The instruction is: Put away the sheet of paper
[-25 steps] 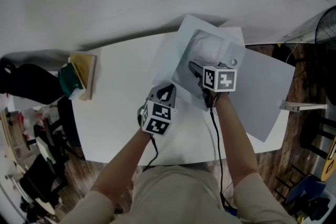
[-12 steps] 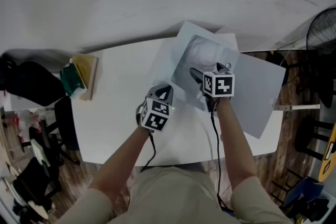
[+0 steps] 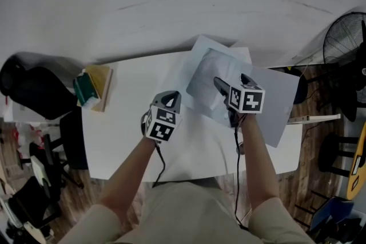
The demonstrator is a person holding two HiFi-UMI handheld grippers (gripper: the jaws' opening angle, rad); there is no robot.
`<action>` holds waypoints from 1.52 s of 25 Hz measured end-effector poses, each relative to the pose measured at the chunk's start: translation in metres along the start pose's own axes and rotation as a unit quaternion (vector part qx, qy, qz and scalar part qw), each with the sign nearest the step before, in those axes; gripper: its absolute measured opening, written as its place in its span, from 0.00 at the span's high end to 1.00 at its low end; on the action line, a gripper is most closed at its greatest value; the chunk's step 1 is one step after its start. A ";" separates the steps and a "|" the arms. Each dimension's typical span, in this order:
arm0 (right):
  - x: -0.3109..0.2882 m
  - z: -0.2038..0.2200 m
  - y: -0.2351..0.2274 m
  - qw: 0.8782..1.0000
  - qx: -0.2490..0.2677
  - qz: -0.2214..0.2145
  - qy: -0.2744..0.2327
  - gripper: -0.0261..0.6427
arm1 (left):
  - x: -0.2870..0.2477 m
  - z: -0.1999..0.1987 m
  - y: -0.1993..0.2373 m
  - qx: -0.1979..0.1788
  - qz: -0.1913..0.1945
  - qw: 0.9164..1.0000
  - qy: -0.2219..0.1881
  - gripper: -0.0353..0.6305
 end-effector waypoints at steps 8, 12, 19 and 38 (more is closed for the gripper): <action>0.079 -0.021 0.032 0.997 0.047 0.003 -0.065 0.25 | 0.060 -0.031 0.017 -0.034 -0.044 0.997 -0.061 0.92; 0.130 -0.038 0.050 0.990 0.041 -0.010 -0.137 0.40 | 0.098 -0.053 0.018 -0.055 -0.062 0.991 -0.103 0.92; 0.219 -0.054 0.074 0.968 0.040 -0.006 -0.247 0.64 | 0.161 -0.080 0.011 -0.059 -0.050 0.984 -0.160 0.92; 0.351 -0.014 0.139 0.930 0.108 -0.014 -0.350 0.92 | 0.296 -0.084 -0.019 -0.067 -0.050 0.957 -0.279 0.92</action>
Point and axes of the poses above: the fingertips, and each gripper's own axes: x backward along the fingers, y to its left, z out of its underside, the point moved 1 cm from there along x, backward along the fingers, and after that the axes turned 12 degrees about y, right-handed, at the moved point
